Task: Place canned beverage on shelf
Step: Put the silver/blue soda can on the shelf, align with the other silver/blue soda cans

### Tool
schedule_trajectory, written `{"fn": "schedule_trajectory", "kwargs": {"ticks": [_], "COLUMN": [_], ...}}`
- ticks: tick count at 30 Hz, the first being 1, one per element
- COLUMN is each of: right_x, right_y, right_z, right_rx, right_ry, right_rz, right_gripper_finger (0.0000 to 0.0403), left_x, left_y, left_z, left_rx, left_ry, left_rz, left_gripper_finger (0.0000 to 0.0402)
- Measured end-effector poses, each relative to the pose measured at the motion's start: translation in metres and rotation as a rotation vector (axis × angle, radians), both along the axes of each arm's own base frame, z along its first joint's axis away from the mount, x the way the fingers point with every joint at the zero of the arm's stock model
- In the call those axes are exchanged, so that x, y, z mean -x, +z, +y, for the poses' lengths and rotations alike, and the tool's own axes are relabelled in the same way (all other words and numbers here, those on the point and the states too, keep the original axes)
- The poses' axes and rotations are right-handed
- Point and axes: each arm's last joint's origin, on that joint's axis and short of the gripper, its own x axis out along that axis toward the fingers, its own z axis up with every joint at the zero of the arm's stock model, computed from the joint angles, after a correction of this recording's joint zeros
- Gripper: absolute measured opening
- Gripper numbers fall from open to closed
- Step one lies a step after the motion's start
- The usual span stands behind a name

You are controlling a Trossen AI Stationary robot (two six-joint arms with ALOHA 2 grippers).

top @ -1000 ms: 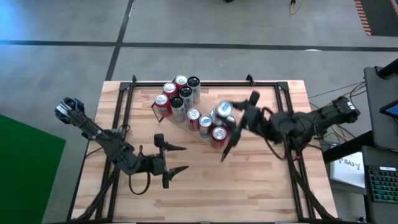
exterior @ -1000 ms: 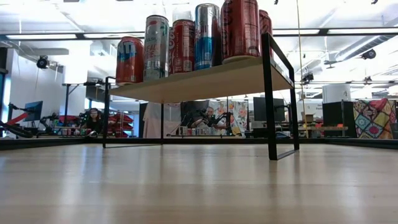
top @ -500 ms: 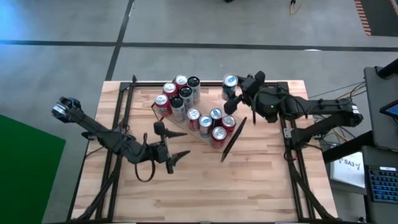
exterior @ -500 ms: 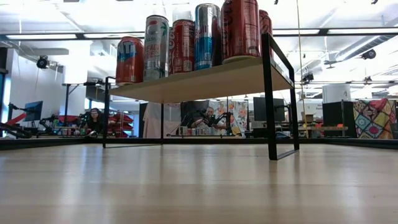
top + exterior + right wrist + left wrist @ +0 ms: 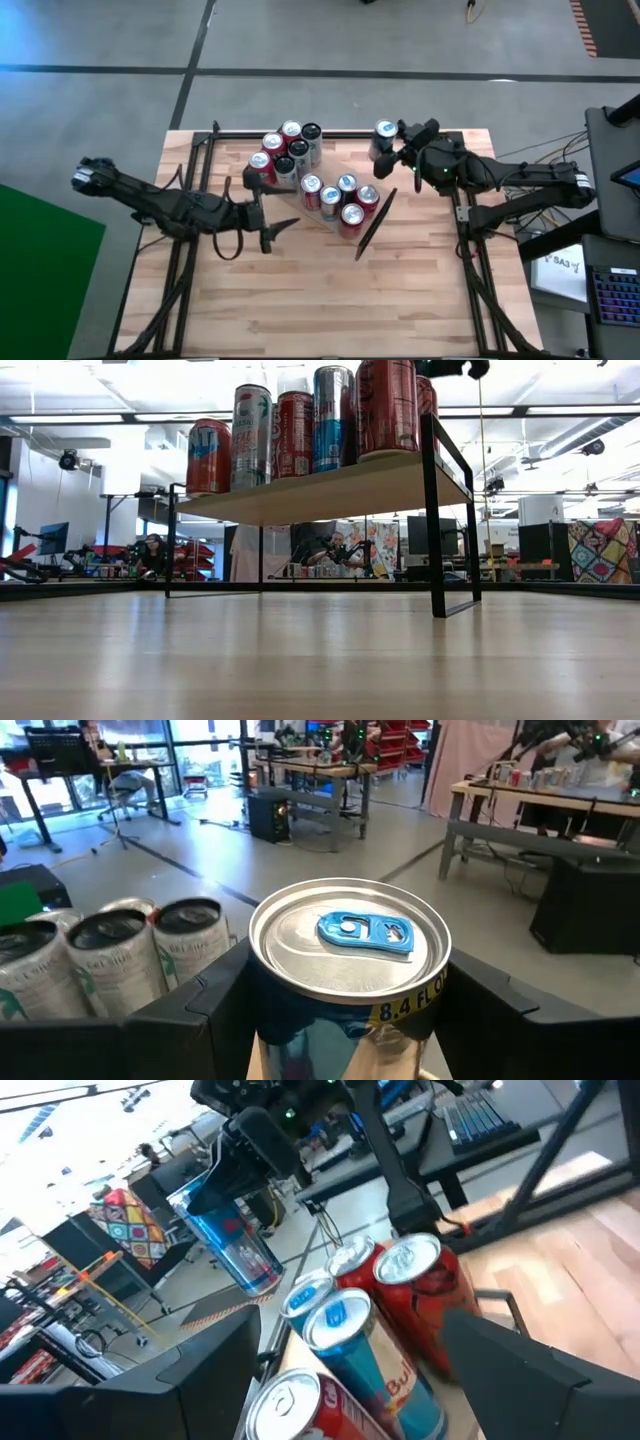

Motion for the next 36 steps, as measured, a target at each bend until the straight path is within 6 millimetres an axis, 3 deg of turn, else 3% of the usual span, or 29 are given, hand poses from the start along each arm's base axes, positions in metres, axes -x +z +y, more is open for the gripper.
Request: {"fn": "schedule_trajectory", "kwargs": {"ticks": [6,16,25,36], "right_x": [0.001,0.006,-0.005,-0.018], "right_y": [-0.024,-0.040,-0.047,-0.056], "right_z": [0.000,0.001,0.000,0.002], "right_rx": [-0.016,-0.062,-0.080,-0.093], "right_ry": [0.003,-0.002,-0.008,-0.001], "right_rz": [-0.049,-0.086,-0.117,-0.099], "right_gripper_finger": [0.0226,0.0226,0.0226,0.0226], "left_x": [-0.001,0.012,0.032,0.040], "left_y": [-0.004,-0.004,0.006,0.012], "left_z": [0.011,0.029,0.042,0.045], "left_rx": [0.001,0.016,0.033,0.005], "left_ry": [-0.001,-0.022,0.005,0.010], "left_rz": [0.034,0.000,-0.090,-0.109], "left_gripper_finger": [0.0297,0.0297,0.0297,0.0297]}}
